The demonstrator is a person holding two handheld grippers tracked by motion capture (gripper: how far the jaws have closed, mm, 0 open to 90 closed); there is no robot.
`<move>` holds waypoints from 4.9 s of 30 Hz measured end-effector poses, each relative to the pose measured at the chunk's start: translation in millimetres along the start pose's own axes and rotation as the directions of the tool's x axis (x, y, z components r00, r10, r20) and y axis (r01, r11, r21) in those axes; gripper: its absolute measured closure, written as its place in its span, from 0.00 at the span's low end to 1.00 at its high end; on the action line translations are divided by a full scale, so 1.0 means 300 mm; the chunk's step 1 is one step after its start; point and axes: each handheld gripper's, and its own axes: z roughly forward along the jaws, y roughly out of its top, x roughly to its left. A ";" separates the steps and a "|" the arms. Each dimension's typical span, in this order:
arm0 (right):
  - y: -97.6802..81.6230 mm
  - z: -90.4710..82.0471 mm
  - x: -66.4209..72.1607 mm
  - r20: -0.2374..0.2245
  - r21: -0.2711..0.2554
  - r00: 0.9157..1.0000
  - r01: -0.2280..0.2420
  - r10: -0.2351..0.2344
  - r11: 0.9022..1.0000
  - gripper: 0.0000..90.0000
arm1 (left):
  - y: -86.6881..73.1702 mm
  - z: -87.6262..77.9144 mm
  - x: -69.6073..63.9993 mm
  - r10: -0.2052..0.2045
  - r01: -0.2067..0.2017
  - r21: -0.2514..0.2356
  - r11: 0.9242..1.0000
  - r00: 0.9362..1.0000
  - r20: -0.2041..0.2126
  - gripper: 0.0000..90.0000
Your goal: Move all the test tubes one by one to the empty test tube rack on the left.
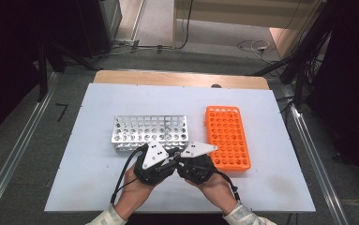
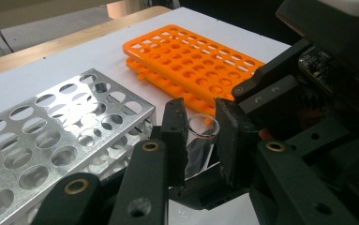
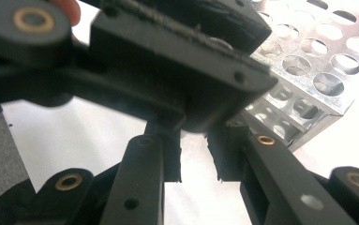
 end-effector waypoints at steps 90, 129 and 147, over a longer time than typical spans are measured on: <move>-0.084 -0.097 -0.149 0.061 -0.075 0.995 -0.073 0.078 0.995 0.44 | -0.004 -0.062 0.274 -0.160 0.155 -0.042 0.987 0.949 -0.272 0.57; -0.269 -0.307 -0.347 0.225 -0.183 0.948 -0.186 0.225 0.965 0.32 | -0.198 -0.302 0.355 -0.284 0.270 -0.094 0.958 0.865 -0.414 0.19; -0.369 -0.404 -0.429 0.297 -0.219 0.905 -0.247 0.306 0.944 0.31 | -0.255 -0.372 0.407 -0.314 0.294 -0.118 0.949 0.822 -0.475 0.19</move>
